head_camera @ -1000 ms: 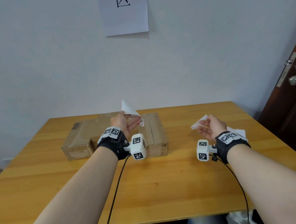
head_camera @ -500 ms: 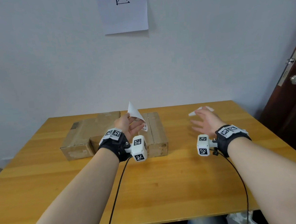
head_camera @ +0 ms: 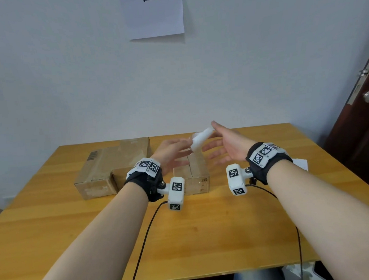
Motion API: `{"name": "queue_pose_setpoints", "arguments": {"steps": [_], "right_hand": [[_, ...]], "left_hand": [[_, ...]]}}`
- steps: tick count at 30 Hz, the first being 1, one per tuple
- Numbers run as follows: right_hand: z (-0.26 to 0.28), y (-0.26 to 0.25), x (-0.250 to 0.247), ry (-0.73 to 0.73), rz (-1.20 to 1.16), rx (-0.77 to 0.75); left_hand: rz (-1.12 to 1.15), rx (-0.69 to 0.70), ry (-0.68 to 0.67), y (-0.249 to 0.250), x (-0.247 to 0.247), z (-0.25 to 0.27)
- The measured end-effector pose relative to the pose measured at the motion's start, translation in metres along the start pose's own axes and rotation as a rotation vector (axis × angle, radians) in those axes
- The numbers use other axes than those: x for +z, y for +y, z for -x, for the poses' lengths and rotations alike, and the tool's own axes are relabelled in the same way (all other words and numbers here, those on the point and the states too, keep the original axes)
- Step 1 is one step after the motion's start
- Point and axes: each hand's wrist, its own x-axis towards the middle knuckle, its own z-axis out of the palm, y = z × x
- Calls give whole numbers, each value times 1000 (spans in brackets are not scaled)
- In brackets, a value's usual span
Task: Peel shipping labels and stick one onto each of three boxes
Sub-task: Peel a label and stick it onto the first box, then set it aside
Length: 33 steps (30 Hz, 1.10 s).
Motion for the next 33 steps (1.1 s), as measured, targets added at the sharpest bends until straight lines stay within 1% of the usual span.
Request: {"name": "queue_pose_setpoints", "arguments": {"steps": [3, 7, 10, 15, 18, 22, 24, 26, 29, 31, 33], "right_hand": [[0, -2, 8, -20, 29, 25], [0, 3, 10, 23, 72, -23], [-1, 6, 11, 37, 62, -52], [-4, 12, 15, 73, 53, -79], [-5, 12, 20, 81, 82, -93], [-8, 14, 24, 73, 103, -100], [-8, 14, 27, 55, 110, -94], [-10, 14, 29, 59, 149, -95], [-13, 13, 30, 141, 270, -126], [-18, 13, 28, 175, 324, -140], [-24, 12, 25, 178, 354, -138]], "left_hand": [[-94, 39, -53, 2, 1, 4], [-176, 51, -87, 1, -4, 5], [-195, 53, -134, -1, -9, 7], [-194, 53, -147, -5, -13, 9], [-152, 41, -96, -5, -14, 10], [-77, 30, 73, -8, -15, 8], [-74, 48, 127, -10, -16, 6], [-68, 56, 159, -13, -17, 5], [-91, 31, 199, -16, -21, 2], [-126, 6, 194, -19, -25, -1], [-156, -23, 175, -21, -27, -5]]}}
